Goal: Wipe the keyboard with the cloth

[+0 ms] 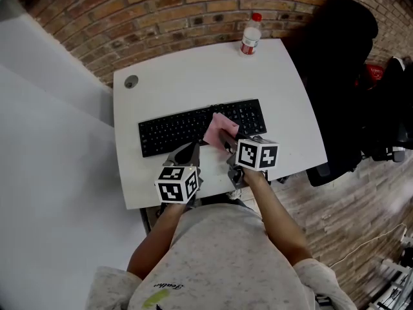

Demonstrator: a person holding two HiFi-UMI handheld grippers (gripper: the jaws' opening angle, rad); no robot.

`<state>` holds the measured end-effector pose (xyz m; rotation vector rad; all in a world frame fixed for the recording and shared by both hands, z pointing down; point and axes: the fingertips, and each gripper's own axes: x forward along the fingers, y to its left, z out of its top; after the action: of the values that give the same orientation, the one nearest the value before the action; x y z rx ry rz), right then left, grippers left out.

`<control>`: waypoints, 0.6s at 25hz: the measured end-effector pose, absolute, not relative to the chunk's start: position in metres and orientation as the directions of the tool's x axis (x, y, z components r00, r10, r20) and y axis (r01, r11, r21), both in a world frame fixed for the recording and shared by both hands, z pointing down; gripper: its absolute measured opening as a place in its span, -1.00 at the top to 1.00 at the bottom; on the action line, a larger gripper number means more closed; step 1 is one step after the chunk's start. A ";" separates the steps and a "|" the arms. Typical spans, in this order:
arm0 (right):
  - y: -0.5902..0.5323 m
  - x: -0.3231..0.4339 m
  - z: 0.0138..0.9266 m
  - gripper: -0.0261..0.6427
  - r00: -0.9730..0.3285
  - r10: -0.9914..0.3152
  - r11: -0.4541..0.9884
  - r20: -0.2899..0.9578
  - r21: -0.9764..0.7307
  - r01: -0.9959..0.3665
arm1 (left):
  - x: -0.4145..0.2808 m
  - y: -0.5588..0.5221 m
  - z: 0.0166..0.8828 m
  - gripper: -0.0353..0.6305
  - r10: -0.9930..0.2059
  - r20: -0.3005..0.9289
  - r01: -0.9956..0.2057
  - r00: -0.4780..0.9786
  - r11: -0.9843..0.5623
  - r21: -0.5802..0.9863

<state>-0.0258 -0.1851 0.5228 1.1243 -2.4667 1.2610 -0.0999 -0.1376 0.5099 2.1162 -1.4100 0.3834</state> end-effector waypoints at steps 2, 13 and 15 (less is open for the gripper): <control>-0.187 -0.017 0.522 0.84 -0.702 -0.560 0.360 0.439 -0.634 -0.684 | -0.092 -0.139 0.510 0.90 -0.747 0.523 -0.909 0.411 -0.295 0.293; -0.198 0.030 0.524 0.84 -0.668 -0.598 0.324 0.442 -0.629 -0.706 | -0.052 -0.149 0.512 0.90 -0.732 0.520 -0.896 0.441 -0.332 0.295; -0.200 0.036 0.526 0.84 -0.667 -0.599 0.320 0.443 -0.631 -0.706 | -0.046 -0.151 0.513 0.90 -0.731 0.519 -0.895 0.444 -0.334 0.295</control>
<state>0.0361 -0.2001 0.5260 1.2168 -2.4461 1.2732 -0.0463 -0.1509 0.5127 2.1569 -1.3587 0.3989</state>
